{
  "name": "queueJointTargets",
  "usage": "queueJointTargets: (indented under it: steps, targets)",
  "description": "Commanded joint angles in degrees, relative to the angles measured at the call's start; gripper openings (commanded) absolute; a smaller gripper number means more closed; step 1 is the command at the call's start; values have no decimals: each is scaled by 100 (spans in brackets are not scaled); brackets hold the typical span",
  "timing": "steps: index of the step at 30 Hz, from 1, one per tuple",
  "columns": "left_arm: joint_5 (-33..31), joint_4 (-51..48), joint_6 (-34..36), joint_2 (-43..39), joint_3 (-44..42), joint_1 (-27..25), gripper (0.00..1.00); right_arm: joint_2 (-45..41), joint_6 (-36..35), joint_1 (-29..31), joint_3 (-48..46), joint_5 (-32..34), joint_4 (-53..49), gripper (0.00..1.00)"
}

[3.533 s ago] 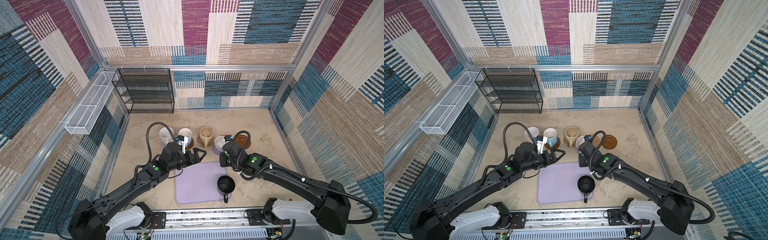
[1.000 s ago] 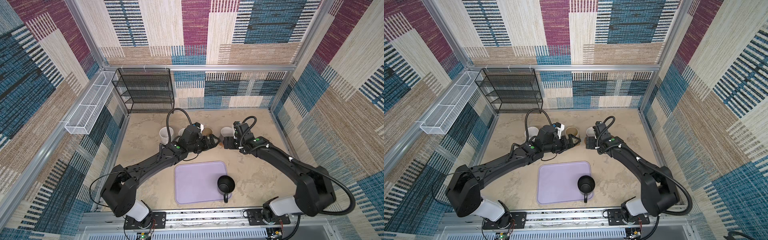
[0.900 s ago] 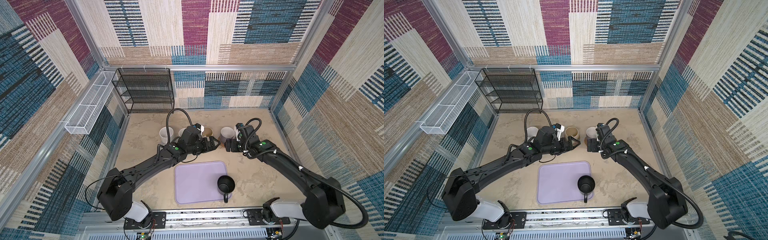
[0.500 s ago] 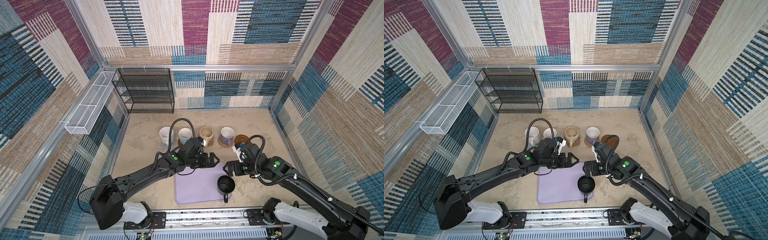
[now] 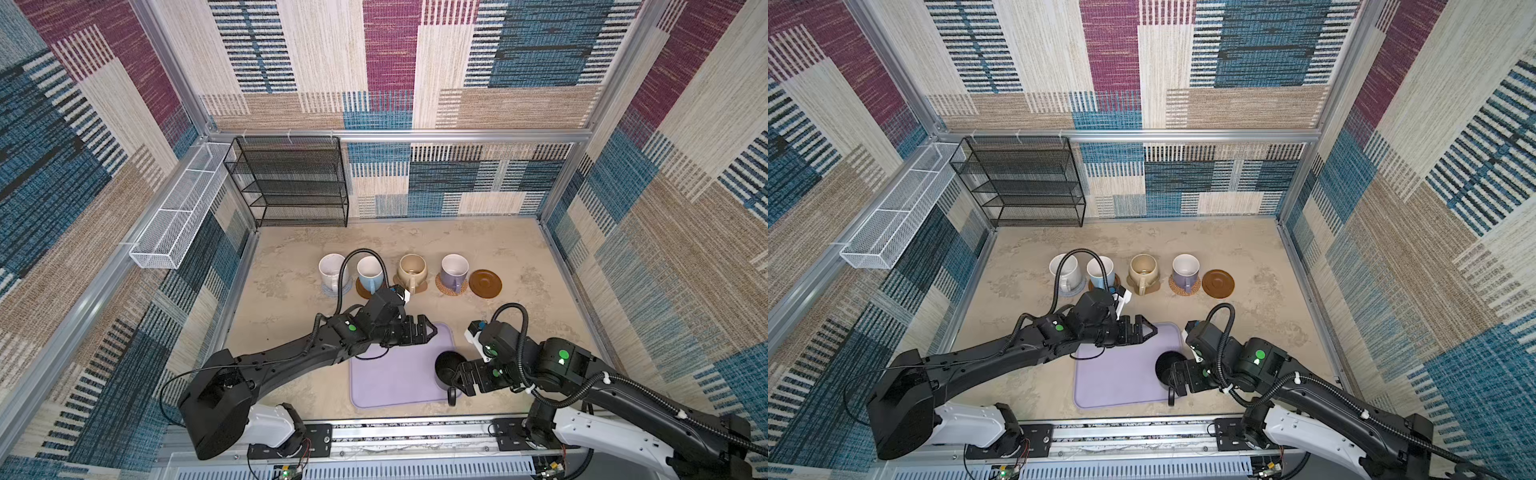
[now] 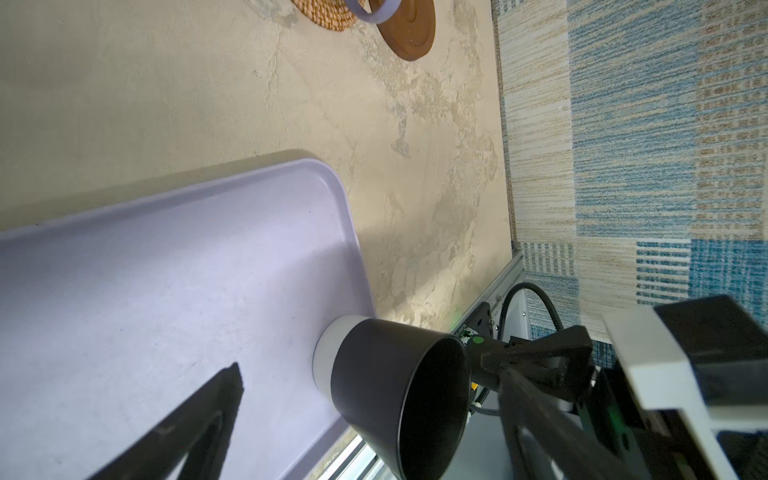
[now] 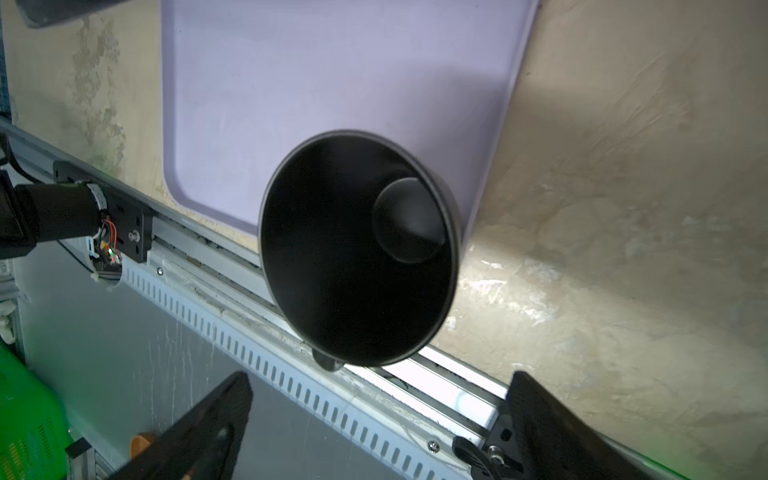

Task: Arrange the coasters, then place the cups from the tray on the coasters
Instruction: 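Open right gripper and move it back over the black mug on the tray, then lower right gripper onto the black mug and grasp it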

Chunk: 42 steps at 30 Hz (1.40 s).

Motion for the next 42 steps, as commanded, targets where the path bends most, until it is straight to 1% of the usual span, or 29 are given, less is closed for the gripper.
queueJointTargets:
  steps: [1,6,13,16,18,25,28,32,37,42]
  targets:
    - [182,428,-213,-23,-78,-21,99,108,259,263,-21,-49,125,97]
    - [-137,185,-145,-68,-146,-26,99,464,663,732,63,420,293,95]
    - [-243,77,-97,-158,-218,-19,99,1158,1033,1230,-29,824,678,86]
    - [-320,130,-112,-253,-330,-4,99,1423,1216,1364,-41,1214,634,76]
    - [-320,219,-150,-322,-423,2,99,1587,1333,1430,-123,1351,731,71]
    - [-520,38,-91,-545,-524,11,99,2017,1421,1492,24,1843,619,42]
    - [-539,52,-88,-617,-578,7,99,2096,1422,1493,79,2046,569,36]
    - [-533,91,-109,-668,-654,16,99,2109,1249,1492,60,2119,818,28]
    - [-480,231,-164,-705,-759,21,99,2142,1210,1483,24,2275,940,23]
    - [-465,290,-183,-736,-793,19,99,2238,1083,1485,-11,2286,1222,25]
